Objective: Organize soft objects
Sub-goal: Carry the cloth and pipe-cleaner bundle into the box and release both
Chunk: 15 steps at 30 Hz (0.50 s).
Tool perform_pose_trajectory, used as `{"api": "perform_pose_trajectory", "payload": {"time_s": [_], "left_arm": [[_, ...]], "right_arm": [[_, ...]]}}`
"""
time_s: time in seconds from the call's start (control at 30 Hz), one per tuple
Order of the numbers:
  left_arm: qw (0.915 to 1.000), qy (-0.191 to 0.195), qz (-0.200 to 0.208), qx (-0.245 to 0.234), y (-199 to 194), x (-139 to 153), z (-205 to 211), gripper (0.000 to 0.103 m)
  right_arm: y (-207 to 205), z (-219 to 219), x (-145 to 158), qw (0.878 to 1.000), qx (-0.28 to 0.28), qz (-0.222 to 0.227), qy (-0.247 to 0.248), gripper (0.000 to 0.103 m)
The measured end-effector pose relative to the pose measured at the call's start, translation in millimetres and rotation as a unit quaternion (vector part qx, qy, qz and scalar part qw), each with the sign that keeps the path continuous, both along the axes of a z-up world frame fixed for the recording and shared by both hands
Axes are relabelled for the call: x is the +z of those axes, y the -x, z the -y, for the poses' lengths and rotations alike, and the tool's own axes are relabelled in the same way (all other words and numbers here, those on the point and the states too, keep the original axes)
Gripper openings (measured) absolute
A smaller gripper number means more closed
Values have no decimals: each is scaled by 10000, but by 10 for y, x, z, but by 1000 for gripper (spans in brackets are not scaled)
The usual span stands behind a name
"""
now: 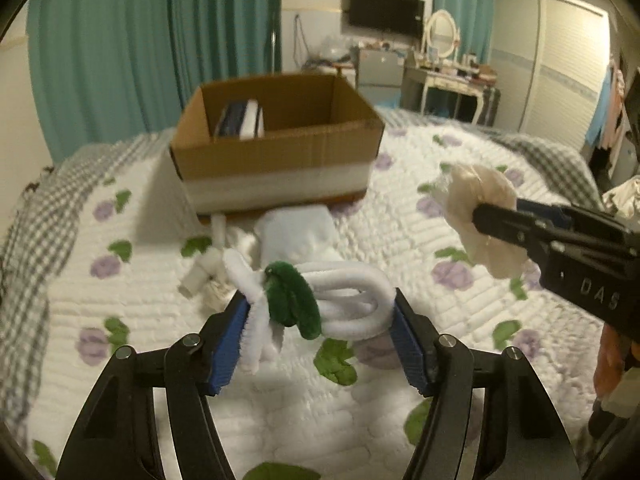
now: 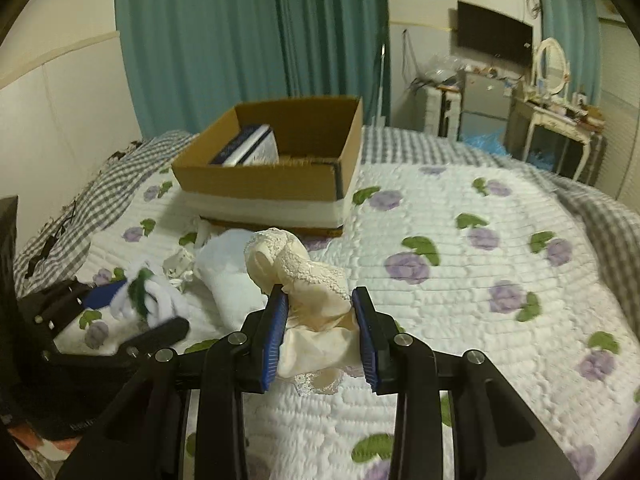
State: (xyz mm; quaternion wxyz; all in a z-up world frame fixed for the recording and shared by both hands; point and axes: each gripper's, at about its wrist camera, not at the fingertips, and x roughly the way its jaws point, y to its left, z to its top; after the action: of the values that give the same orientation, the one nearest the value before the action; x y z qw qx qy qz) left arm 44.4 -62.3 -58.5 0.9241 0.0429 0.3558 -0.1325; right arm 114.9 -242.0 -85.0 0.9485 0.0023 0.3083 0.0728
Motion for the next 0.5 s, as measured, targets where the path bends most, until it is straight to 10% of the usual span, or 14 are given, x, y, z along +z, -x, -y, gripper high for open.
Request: {"api": "perform_pose_trajectory", "payload": {"time_s": [0.5], "left_arm": [[9929, 4, 1139, -338, -13, 1014, -113, 65]], "right_arm": [[142, -118, 913, 9977, 41, 642, 231, 33]]}}
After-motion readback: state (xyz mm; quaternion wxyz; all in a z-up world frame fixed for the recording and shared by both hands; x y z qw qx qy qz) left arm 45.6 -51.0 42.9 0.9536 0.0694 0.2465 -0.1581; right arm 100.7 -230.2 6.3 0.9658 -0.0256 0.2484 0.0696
